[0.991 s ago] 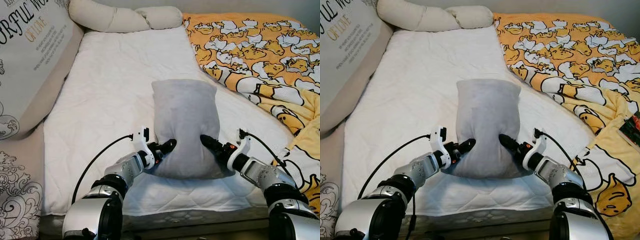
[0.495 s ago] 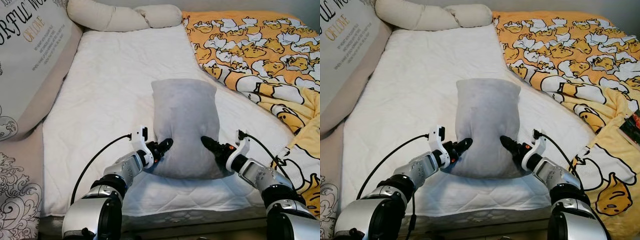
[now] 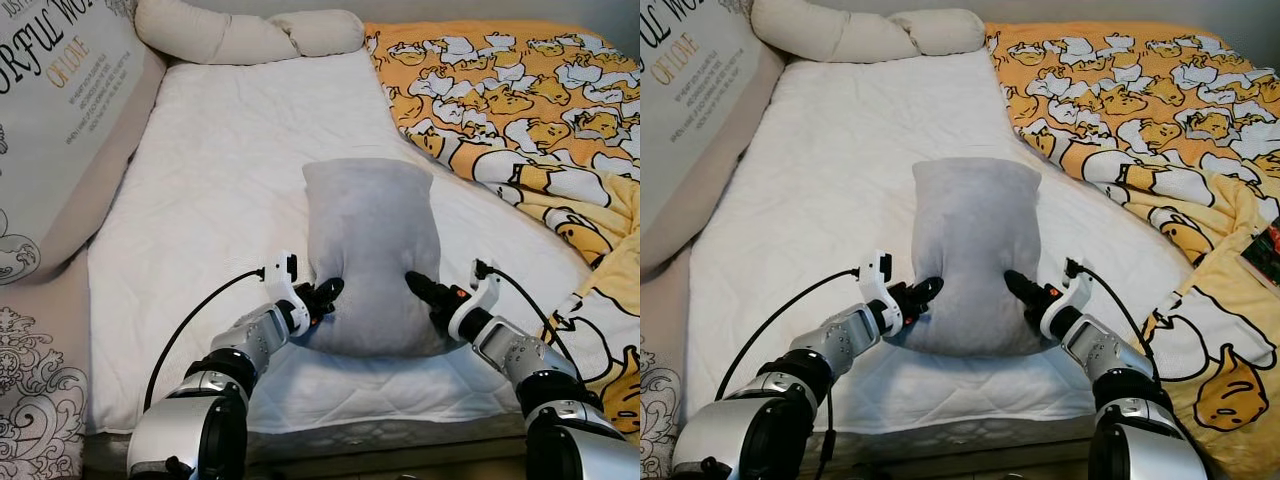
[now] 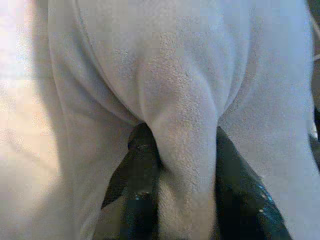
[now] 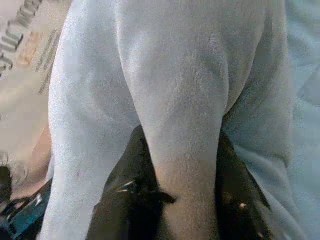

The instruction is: Clean up the room

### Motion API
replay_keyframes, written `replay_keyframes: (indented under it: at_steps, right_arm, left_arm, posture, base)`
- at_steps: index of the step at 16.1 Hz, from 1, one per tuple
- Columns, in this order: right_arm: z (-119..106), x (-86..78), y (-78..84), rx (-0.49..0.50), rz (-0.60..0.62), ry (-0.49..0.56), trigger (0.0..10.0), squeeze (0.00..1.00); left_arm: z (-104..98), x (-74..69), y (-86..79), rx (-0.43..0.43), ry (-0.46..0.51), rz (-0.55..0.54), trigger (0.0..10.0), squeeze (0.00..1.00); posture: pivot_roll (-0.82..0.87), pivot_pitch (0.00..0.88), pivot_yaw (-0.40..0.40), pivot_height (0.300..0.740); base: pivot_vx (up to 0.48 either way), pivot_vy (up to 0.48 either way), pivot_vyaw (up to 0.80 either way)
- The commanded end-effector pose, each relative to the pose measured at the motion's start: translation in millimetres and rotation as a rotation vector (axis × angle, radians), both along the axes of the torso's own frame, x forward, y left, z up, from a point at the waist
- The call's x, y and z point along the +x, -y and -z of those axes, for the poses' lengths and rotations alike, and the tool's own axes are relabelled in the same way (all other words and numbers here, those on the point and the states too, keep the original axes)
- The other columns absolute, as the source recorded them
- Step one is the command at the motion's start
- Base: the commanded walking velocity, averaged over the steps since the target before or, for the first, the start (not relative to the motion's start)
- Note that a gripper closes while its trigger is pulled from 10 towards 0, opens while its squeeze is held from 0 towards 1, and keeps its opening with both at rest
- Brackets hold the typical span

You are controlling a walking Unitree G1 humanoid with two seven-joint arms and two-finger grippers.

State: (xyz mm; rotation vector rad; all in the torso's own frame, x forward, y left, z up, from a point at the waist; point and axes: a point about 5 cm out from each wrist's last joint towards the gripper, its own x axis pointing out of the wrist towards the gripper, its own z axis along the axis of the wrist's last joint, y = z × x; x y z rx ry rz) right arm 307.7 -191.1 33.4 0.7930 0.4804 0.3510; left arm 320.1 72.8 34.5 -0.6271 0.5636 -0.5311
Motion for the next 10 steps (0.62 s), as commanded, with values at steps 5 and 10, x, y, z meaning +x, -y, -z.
replay_keyframes:
  at_steps: [5, 10]
  right_arm:
    - [-20, 8.4, -8.6, 0.021, 0.049, 0.137, 0.0, 0.00]
    - [-54, 3.1, -23.5, 0.021, 0.009, 0.299, 0.0, 0.00]
  left_arm:
    - [-32, 15.2, 6.5, 0.027, 0.233, 0.037, 0.0, 0.00]
    - [-80, 16.3, 0.1, 0.170, 0.556, 0.096, 0.0, 0.00]
  posture:
    - [-0.07, 0.000, 0.063, 0.740]
    - [-0.06, 0.000, 0.072, 0.740]
  base:
    - [0.000, 0.000, 0.00]
    - [0.000, 0.000, 0.00]
